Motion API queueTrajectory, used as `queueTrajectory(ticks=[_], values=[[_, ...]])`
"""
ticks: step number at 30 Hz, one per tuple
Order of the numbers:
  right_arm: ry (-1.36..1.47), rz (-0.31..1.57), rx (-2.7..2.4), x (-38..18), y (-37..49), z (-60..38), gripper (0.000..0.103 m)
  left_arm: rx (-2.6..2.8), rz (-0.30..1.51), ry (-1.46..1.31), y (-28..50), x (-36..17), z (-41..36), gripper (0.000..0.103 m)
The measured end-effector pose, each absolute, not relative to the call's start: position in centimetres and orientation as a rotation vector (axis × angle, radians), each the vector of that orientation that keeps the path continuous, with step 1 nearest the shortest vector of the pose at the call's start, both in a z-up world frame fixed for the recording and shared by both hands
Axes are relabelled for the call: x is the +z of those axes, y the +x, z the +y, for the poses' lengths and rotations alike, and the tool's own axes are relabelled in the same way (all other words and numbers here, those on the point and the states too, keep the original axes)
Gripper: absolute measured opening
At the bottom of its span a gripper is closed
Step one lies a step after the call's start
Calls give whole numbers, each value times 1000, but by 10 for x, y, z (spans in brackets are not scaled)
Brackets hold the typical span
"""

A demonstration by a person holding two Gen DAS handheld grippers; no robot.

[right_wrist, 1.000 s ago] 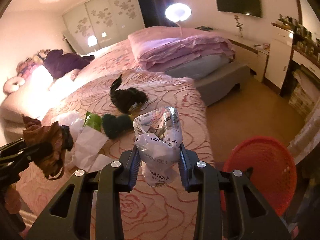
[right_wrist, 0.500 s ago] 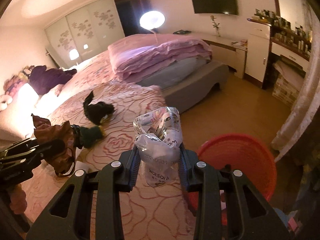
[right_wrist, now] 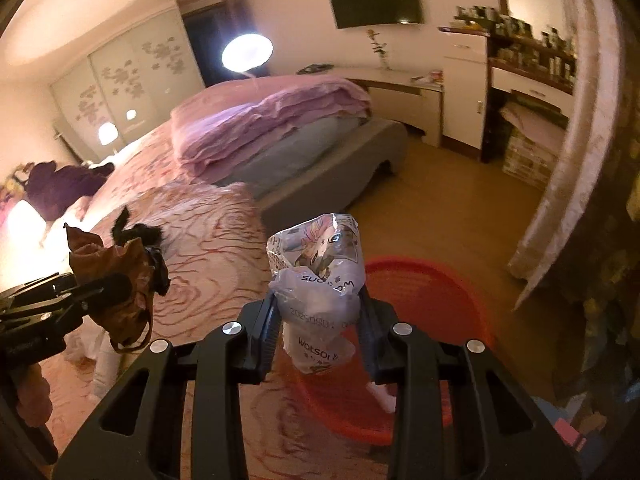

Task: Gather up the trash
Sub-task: 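Carry the brown paper and clear plastic bag over the red wastebasket with both tools, then open the right tool to drop the plastic bag while the left tool drops the brown paper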

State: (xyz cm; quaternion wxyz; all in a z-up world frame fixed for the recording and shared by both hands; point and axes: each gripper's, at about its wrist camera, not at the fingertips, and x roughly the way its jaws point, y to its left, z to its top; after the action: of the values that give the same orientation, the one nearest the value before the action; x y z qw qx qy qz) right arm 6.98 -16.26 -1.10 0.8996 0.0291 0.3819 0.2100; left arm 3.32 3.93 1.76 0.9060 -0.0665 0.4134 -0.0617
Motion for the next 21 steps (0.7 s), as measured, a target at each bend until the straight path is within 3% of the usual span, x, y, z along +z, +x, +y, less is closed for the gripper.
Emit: queueTrajectory(ticks=[21], values=[[99,879,281,-54,88,-226,34,-239,985,-39,90,-37,-43,38]])
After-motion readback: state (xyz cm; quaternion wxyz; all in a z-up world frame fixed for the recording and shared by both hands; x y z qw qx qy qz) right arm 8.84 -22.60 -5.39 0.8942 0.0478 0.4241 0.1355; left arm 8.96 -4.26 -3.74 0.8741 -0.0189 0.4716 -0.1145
